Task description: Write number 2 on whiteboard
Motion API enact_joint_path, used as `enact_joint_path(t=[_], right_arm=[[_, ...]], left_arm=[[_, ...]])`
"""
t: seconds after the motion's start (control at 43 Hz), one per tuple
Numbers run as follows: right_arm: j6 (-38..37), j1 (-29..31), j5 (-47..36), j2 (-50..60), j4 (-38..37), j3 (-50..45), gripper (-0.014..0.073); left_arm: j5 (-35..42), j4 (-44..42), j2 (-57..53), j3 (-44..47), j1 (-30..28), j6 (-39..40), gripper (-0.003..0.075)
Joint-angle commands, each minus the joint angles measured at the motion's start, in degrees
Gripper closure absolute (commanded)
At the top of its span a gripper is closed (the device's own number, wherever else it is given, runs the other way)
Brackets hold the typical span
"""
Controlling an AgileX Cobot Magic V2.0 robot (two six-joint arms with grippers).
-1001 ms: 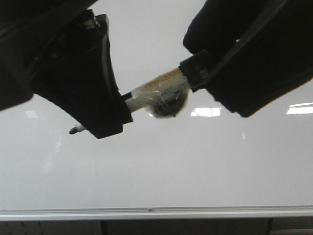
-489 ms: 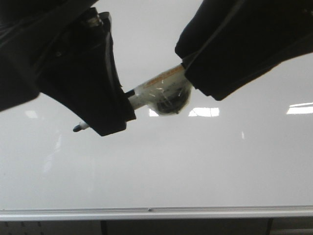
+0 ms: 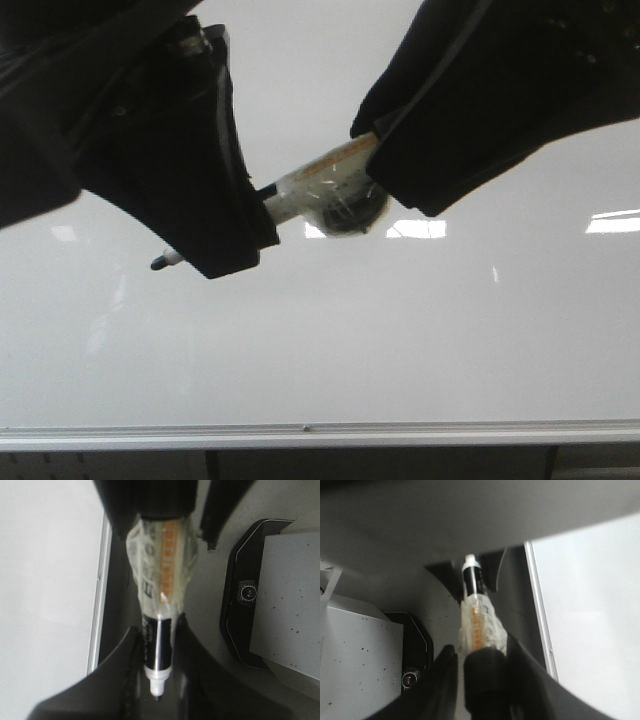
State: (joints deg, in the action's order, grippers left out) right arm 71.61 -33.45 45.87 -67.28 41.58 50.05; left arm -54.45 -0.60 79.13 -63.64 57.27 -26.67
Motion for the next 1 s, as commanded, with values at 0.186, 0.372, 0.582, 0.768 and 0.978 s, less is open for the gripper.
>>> enact_joint_path(t=[0.186,0.372,0.582,0.768,0.978], right_arm=[[0.68,-0.18,-1.14,0.93,2.81,1.99,0.0577],[0.68,-0.18,-1.31,0.93,2.81,1.99,0.0594],[0.56,0.02,-3.15,1.31,2.76,2.00,0.0612],[-4.48,4.93,-2.12,1.31,1.34,2.20,0.0629],[-16.95,13.30,1.55,2.87,-4.68,3.73,0.0631]], left_arm=[[2.52,0.16,-1.52,-1.59,0.44,0.16,0.0592],[2.64,0.16,-1.52,-1.59,0.44,0.26,0.0246],[1.80,-0.57,-4.32,-1.59,0.10,3.80,0.0208],[0.75,-0.82,-9.38,-1.59,-4.23,7.95,0.0208],[0.65,-0.56,-16.88,-1.59,-11.86,14.66,0.0208]])
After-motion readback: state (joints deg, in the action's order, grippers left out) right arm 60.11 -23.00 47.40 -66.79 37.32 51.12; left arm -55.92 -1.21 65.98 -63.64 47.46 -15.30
